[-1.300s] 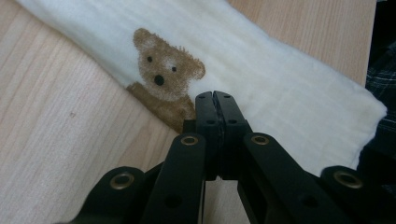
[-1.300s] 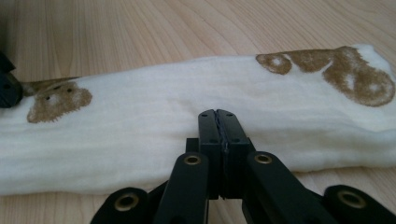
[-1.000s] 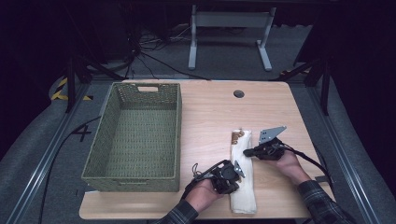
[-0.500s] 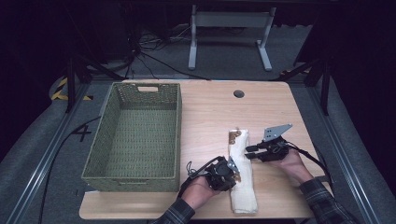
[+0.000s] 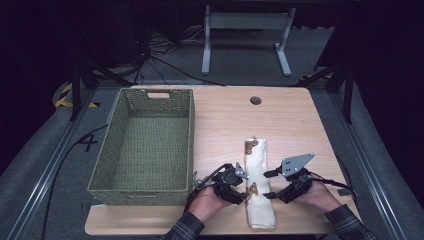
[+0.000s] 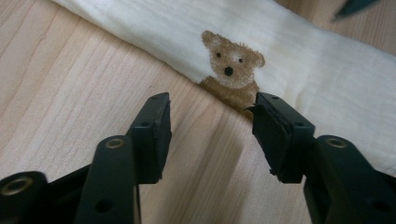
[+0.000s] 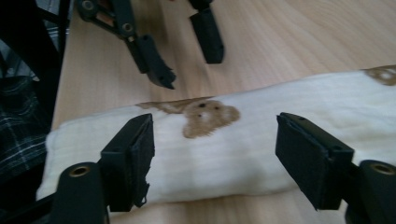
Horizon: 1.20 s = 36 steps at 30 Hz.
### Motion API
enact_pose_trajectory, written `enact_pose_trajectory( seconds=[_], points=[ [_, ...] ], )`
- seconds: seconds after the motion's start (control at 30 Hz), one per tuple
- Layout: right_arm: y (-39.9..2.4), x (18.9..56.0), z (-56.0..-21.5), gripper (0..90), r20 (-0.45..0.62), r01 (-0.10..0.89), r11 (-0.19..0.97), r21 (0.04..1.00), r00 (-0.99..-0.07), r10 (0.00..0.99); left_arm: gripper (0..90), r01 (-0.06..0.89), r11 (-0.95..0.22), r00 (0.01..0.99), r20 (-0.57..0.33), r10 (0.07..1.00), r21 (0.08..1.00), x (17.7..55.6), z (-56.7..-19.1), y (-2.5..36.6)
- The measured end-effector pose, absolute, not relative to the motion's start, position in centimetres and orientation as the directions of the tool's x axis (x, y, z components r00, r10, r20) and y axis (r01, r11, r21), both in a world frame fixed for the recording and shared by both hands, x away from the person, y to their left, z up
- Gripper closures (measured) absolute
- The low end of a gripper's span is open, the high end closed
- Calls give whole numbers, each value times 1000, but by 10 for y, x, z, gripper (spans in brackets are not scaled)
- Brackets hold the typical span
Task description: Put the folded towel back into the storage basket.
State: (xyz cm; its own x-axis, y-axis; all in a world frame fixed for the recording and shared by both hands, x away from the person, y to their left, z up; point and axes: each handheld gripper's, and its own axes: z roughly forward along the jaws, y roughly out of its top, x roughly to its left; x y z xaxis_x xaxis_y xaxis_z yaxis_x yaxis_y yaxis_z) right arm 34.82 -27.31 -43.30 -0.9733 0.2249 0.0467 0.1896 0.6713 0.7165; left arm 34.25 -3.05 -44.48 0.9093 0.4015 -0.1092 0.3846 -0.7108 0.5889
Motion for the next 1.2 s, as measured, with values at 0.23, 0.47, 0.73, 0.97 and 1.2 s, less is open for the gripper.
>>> enact_pose_trajectory(
  seconds=[0.23,0.47,0.73,0.97,1.2],
  points=[
    [-254,333,-444,157,19,146,722,676,-983,181,415,386,-717,908,-101,406,581,346,-448,-28],
    [-247,335,-456,117,4,119,744,658,-988,155,394,387,-722,908,-98,408,573,346,-450,-29],
    [-245,333,-462,97,-31,82,757,648,-991,133,383,391,-725,907,-102,409,568,345,-451,-31],
    [-248,332,-460,226,-27,92,754,651,-989,144,386,382,-729,911,-99,401,568,346,-451,-31],
    [-252,329,-456,461,-25,86,751,655,-991,135,391,381,-728,911,-100,400,570,346,-452,-32]
  ],
)
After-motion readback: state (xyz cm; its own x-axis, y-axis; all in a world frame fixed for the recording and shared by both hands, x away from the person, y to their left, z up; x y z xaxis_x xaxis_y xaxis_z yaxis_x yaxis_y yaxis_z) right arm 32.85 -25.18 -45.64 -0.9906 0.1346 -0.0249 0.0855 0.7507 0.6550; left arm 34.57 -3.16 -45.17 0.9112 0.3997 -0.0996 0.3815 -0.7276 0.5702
